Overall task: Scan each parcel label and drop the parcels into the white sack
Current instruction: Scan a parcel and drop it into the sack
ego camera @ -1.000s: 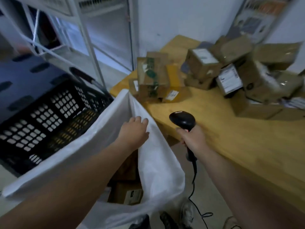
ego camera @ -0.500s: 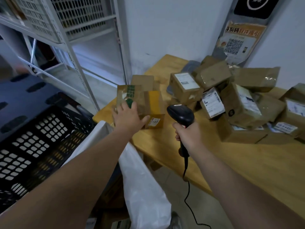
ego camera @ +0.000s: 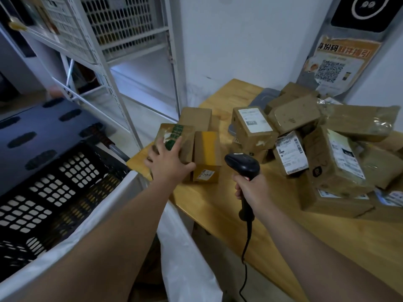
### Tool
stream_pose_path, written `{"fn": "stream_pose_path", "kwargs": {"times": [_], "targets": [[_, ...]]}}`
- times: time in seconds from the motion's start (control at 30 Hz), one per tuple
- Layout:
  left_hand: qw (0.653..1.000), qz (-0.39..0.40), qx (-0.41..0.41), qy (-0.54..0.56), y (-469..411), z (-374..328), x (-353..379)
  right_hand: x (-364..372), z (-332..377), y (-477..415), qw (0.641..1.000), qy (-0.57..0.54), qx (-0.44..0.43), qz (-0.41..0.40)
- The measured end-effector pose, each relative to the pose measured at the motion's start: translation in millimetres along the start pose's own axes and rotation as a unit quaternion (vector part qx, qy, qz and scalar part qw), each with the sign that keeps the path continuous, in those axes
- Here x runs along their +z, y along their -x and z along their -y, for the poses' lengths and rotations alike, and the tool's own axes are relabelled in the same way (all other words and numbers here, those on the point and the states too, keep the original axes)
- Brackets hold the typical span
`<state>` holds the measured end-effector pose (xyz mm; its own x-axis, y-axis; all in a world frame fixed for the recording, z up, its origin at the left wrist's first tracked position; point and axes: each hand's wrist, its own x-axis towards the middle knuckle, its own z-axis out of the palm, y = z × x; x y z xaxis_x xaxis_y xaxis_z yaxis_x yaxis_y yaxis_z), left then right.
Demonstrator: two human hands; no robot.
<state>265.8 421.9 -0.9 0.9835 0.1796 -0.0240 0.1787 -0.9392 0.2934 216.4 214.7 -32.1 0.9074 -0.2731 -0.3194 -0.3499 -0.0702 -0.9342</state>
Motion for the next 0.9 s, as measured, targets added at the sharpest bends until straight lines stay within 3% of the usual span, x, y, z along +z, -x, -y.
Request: {"fn": "stream_pose_path", "kwargs": {"times": [0.2,0.43,0.57,0.63,0.7,0.77,0.9], "targets": [[0.995,-0.051,0.085,-0.011,21,7,-18,-1,5,10,0.999,-0.024,0.011,-0.018],[0.981,-0.124,0.13,0.074,41,1,-30,-10,8,34,0.988,-0.131,0.063,-0.045],[0.953,-0.176,0.18,0.166,48,-18,-32,-24,9,39,0.976,-0.2,0.067,-0.044],[0.936,-0.15,0.17,0.27,54,-37,-35,-31,10,40,0.969,-0.237,0.059,-0.043],[0.885,-0.067,0.128,0.442,58,-57,-35,-40,13,40,0.96,-0.272,0.052,-0.05],[0.794,0.043,0.048,0.605,65,-76,-37,-51,17,38,0.949,-0.31,0.038,-0.051],[0.656,0.19,-0.106,0.723,72,-104,-30,-77,24,34,0.933,-0.358,0.004,-0.045]]}}
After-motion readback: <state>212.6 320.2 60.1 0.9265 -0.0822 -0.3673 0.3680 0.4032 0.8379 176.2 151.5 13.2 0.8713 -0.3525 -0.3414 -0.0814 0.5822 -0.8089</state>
